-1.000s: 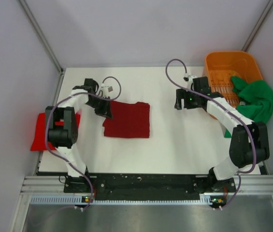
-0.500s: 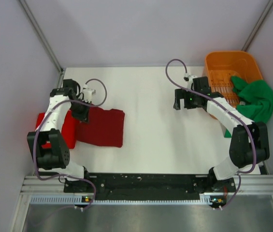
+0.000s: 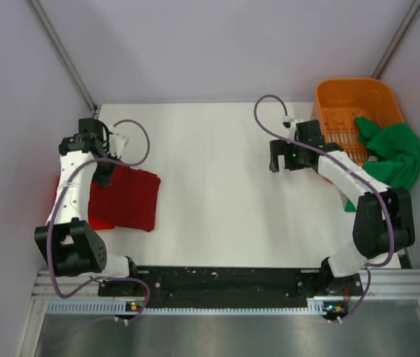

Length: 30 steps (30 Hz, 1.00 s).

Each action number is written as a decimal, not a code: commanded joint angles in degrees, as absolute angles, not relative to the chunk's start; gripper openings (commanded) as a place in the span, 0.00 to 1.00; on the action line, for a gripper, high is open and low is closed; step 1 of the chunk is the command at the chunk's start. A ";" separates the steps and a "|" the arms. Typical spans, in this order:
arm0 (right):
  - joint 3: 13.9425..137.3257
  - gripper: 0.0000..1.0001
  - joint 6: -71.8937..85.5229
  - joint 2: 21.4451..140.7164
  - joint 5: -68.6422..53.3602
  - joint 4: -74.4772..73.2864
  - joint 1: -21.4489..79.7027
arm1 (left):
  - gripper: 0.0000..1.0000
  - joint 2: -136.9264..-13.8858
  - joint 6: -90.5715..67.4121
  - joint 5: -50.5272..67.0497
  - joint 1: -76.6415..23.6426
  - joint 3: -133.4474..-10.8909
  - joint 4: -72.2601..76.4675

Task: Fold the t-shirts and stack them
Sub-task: Put the neatly folded tshirt into the corner of the board with the left arm

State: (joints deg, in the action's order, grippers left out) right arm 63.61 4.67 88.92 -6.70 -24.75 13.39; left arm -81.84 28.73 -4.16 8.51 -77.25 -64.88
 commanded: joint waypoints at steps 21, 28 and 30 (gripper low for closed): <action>63.46 0.99 2.29 86.66 -4.75 -24.17 13.62 | 0.00 -78.04 39.72 -18.10 19.15 -83.95 -59.69; 63.37 0.99 2.11 86.22 -4.75 -24.43 13.62 | 0.00 -87.26 40.78 -23.10 26.53 -79.80 -44.84; 63.20 0.99 1.93 85.96 -4.57 -24.52 13.62 | 0.17 -90.34 40.34 -25.04 28.73 -79.98 -42.64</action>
